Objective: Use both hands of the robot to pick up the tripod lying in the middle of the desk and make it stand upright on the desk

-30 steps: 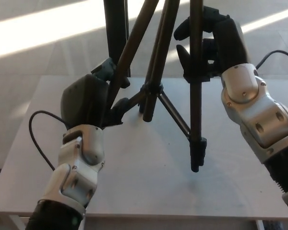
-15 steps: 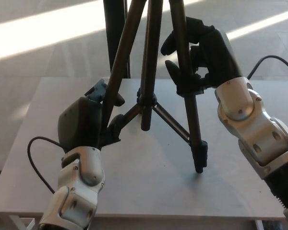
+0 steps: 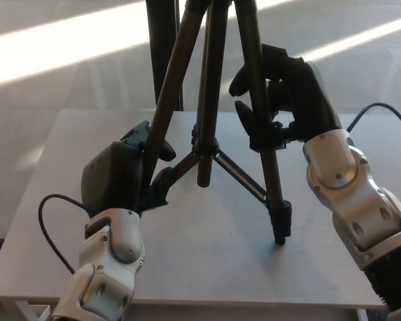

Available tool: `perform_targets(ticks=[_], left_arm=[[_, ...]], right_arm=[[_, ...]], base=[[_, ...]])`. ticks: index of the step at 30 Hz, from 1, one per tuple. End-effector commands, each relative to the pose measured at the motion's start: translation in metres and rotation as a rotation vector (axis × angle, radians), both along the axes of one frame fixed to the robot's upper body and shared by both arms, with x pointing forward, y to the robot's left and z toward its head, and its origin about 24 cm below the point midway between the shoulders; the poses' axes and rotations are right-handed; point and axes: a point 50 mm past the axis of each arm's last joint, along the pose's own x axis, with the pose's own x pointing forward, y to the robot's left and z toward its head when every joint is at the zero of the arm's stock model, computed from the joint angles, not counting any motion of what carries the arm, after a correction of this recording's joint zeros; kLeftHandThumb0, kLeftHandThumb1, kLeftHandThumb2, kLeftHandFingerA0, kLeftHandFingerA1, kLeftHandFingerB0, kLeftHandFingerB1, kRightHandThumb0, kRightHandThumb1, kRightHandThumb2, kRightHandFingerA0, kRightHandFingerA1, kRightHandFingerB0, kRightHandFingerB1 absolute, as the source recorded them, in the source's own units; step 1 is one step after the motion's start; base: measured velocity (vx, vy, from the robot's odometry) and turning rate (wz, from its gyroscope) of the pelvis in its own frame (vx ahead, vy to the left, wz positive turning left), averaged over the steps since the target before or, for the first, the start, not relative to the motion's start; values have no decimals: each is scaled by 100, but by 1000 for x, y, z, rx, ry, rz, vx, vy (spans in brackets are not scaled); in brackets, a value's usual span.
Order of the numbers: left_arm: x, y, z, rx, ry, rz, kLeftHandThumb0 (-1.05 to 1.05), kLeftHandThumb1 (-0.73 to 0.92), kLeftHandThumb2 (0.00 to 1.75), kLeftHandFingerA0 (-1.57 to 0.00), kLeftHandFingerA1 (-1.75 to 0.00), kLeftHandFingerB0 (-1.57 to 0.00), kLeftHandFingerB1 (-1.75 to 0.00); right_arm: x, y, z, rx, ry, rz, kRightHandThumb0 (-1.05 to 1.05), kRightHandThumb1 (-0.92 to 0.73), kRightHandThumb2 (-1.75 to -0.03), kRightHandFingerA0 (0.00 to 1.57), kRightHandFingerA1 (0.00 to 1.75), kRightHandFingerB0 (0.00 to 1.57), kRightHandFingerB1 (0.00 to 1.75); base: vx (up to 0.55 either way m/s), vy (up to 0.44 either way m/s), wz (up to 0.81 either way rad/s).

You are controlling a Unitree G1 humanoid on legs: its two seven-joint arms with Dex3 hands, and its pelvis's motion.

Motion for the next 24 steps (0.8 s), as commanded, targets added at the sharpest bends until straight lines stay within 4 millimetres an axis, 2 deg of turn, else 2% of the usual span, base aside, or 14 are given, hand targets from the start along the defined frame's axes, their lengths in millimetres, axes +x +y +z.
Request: perform_targets(ticks=[1,3,4,6,8,9,13,14,15,16,17,21,23,24], left_arm=[[-6,17,-27,37,166,48,-9,59,75,-77,-175,-68,-150],[-7,18,-27,37,166,47,-13,60,69,-78,-175,-72,-124],[-7,18,-27,29,166,46,-16,63,66,-81,-166,-78,-87],[-7,18,-27,16,166,44,-16,63,66,-81,-166,-78,-87],[-6,19,-29,-4,212,48,-30,75,62,-96,-107,-48,-47],[-6,20,-30,-10,221,46,-34,74,61,-94,-97,-42,-43],[-6,21,-32,2,253,39,-47,72,60,-73,-67,-28,-38],[-5,21,-31,16,262,26,-37,48,98,-56,-73,-11,-50],[-5,21,-31,25,278,21,-52,71,60,-49,-57,-22,-35],[-5,22,-32,36,300,18,-60,58,88,-31,-58,-13,-44],[-5,23,-32,38,310,17,-62,57,88,-22,-54,-10,-43],[-6,24,-34,40,325,6,-71,55,94,0,-34,0,-18],[-5,26,-34,64,369,-7,-100,67,95,0,-9,0,0],[-6,27,-32,78,375,-12,-85,79,64,0,0,0,0]], right_arm=[[1,-11,-10,-31,80,-44,-19,-68,-86,95,153,81,73],[1,-10,-11,-12,104,-39,-28,-77,-62,97,145,70,54],[1,-9,-11,-20,108,-33,-41,-71,-61,94,110,44,39],[1,-9,-11,-33,114,-25,-41,-71,-61,94,110,44,39],[1,-8,-13,-127,146,8,-64,-72,-62,52,64,12,33],[0,-8,-14,-135,152,14,-68,-56,-92,35,64,4,40],[-1,-8,-16,-213,186,12,-75,-56,-99,0,51,0,22],[-2,-9,-16,-235,198,6,-86,-58,-89,0,29,0,9],[-3,-9,-16,-239,204,1,-103,-67,-102,0,13,0,0],[-4,-8,-17,-237,210,4,-105,-67,-104,0,13,0,2],[-4,-8,-17,-233,215,11,-97,-75,-63,0,0,0,0],[-5,-9,-17,-280,224,18,-102,-61,-89,0,0,0,0],[-6,-10,-16,-305,255,36,-105,-74,-65,0,0,0,0],[-8,-11,-16,-323,274,56,-105,-75,-66,0,0,0,0]], base=[[0,0,0],[0,0,0],[0,0,0],[0,0,0],[0,0,0],[0,0,0],[0,0,0],[0,0,0],[0,0,0],[0,0,0],[0,0,0],[0,0,0],[0,0,0],[0,0,0]])
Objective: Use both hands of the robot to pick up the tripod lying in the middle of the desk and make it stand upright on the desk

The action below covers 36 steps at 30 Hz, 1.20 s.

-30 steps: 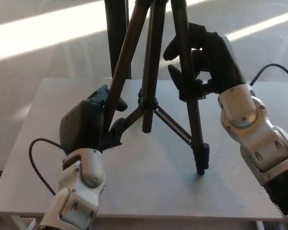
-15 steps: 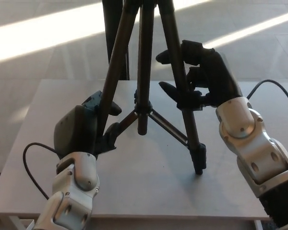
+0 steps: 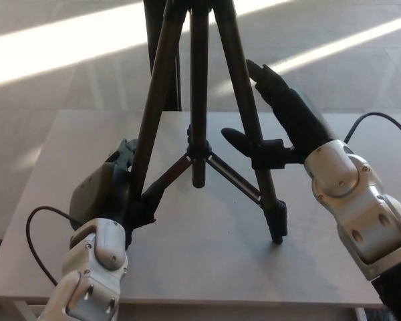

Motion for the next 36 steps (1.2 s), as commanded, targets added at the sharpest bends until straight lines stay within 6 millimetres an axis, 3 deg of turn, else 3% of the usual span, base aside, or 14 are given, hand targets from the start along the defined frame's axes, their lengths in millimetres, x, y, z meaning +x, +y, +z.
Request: perform_targets(ticks=[1,10,11,17,19,20,27,29,30,31,33,34,35,36], left_arm=[[-3,11,-10,36,145,-12,-87,78,64,0,0,0,0],[-10,36,7,-67,131,-46,-99,69,88,0,0,0,0],[-12,39,9,-78,133,-50,-101,81,65,0,0,0,0],[-39,66,20,-164,108,-71,-104,75,68,0,0,0,0],[-66,92,26,-265,103,-91,-95,66,85,0,0,0,0],[-76,100,27,-307,111,-100,-96,80,67,0,0,0,0],[-145,174,30,-475,206,-12,-93,74,74,0,0,0,0],[-158,187,28,-508,211,39,-93,74,69,0,0,0,0],[-182,215,22,-669,195,124,-103,64,99,0,-26,0,-10],[-195,228,21,-696,163,207,-102,65,100,0,-25,0,-7],[-219,252,20,-678,140,355,-84,74,78,0,0,0,0],[-228,259,20,-690,99,384,-102,70,101,0,-25,0,-5],[-243,272,18,-643,64,466,-86,71,84,0,0,0,0],[-259,285,17,-598,43,570,-105,73,100,0,-18,0,-1]], right_arm=[[-4,-9,-3,-108,105,27,-105,-75,-67,0,0,0,0],[-25,-42,-8,-127,216,87,-105,-73,-66,0,0,0,0],[-28,-44,-8,-132,221,86,-105,-74,-67,0,0,0,0],[-54,-70,-9,-100,252,90,-105,-71,-66,0,0,0,0],[-77,-98,-9,-72,256,69,-105,-70,-64,0,0,0,0],[-85,-108,-8,-49,262,58,-105,-70,-63,0,0,0,0],[-137,-203,-18,-62,301,-237,-105,-82,-66,0,0,0,0],[-147,-221,-19,37,312,-295,-103,-63,-91,0,0,0,0],[-165,-256,-20,126,256,-405,-101,-66,-84,0,0,0,0],[-177,-270,-18,174,242,-457,-101,-79,-67,0,0,0,0],[-206,-301,-16,256,176,-620,-101,-60,-90,0,0,0,2],[-215,-311,-15,276,158,-661,-101,-60,-90,0,0,0,2],[-231,-328,-14,289,112,-711,-98,-77,-64,0,0,0,0],[-250,-345,-11,294,76,-799,-99,-60,-85,0,0,0,0]], base=[[0,0,0],[0,0,0],[0,0,0],[0,0,0],[0,0,0],[0,0,0],[0,0,0],[0,0,0],[0,0,0],[0,0,0],[0,0,0],[0,0,0],[0,0,0],[0,0,0]])
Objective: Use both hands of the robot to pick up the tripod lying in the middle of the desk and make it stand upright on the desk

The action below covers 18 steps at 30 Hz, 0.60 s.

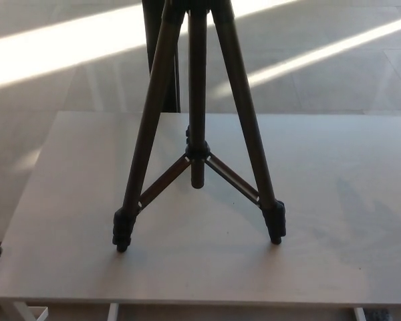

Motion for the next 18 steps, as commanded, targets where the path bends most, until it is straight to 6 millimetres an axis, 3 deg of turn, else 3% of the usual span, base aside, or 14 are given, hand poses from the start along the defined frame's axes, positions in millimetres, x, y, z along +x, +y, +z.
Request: perform_targets(ticks=[1,2,3,5,6,9,10,12,13,14,15,16,17,18], left_arm=[[-138,116,15,-262,-101,390,-105,73,100,0,-18,0,-1],[-146,122,14,-284,-124,435,-104,72,99,0,-17,0,0],[-169,143,1,-319,-164,576,-105,74,105,0,-23,0,-5],[-169,145,2,-318,-165,572,-105,74,105,0,-23,0,-5],[-193,161,-17,-398,-229,707,-105,75,106,0,-21,0,0],[-227,166,-49,-477,-204,888,-100,65,100,0,-20,0,0],[-232,164,-53,-486,-190,907,-100,65,100,0,-20,0,0],[-252,155,-73,-483,-65,1012,-94,63,100,0,-23,0,-5],[-261,149,-82,-502,-28,1051,-84,73,62,0,0,0,-15],[-270,142,-90,-520,15,1067,-84,61,79,0,0,0,-3],[-275,138,-94,-529,48,1070,-84,61,79,0,0,0,-3],[-275,136,-98,-528,73,1083,-90,63,94,0,-18,-11,-8],[-279,129,-107,-527,119,1124,-76,58,93,0,-30,0,-24],[-291,112,-115,-497,191,1141,-69,56,92,0,-44,-7,-49]], right_arm=[[-145,-162,29,165,-249,-564,-99,-60,-85,0,0,0,0],[-155,-169,29,142,-260,-623,-97,-75,-63,0,0,0,6],[-184,-185,31,153,-303,-786,-105,-65,-100,0,18,0,5],[-187,-185,30,156,-303,-787,-105,-65,-100,0,18,0,5],[-212,-196,24,158,-337,-910,-105,-67,-96,0,14,0,0],[-239,-205,-2,117,-360,-1056,-102,-66,-97,0,18,2,1],[-243,-207,-9,121,-359,-1075,-102,-66,-97,0,18,2,1],[-215,-207,-63,163,-268,-1179,-104,-68,-99,0,12,0,0],[-218,-207,-72,173,-254,-1224,-103,-65,-95,0,7,10,0],[-220,-206,-83,201,-250,-1263,-101,-64,-94,0,12,4,0],[-222,-205,-89,206,-236,-1278,-101,-64,-94,0,12,4,0],[-224,-204,-93,195,-215,-1289,-104,-68,-99,0,15,0,0],[-228,-201,-102,181,-168,-1324,-105,-69,-102,0,12,8,3],[-230,-192,-123,236,-83,-1346,-105,-72,-110,0,19,0,4]], base=[[0,0,0],[0,0,0],[0,0,0],[0,0,0],[0,0,0],[0,0,0],[0,0,0],[0,0,0],[0,0,0],[0,0,0],[0,0,0],[0,0,0],[0,0,0],[0,0,0]])
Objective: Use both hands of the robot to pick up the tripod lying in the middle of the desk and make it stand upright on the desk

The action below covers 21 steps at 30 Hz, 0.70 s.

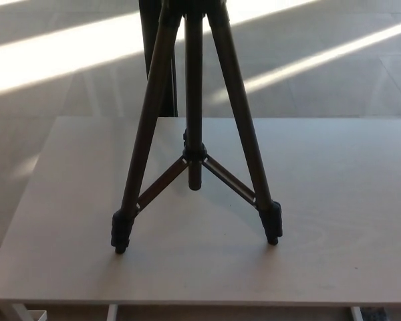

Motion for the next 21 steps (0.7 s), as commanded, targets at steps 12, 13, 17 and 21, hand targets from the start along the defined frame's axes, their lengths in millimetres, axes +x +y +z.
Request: perform_targets(ticks=[12,13,17,21], left_arm=[[-170,-10,-75,-364,14,749,-38,56,109,-6,-57,0,-52],[-167,-9,-76,-368,5,749,-38,56,109,-5,-56,0,-52],[-162,-12,-80,-371,64,665,-64,80,64,-15,-59,-19,-37],[-162,-15,-84,-379,102,635,-63,79,63,-30,-62,-27,-43]], right_arm=[[-123,-9,-138,222,15,-684,-105,-77,-108,0,4,0,2],[-120,-10,-137,230,0,-686,-87,-82,-65,0,0,0,19],[-98,-12,-137,352,-45,-696,-76,-62,-102,0,24,0,20],[-82,-3,-148,496,-69,-745,-93,-71,-98,0,8,0,0]], base=[[0,0,0],[0,0,0],[0,0,0],[0,0,0]])
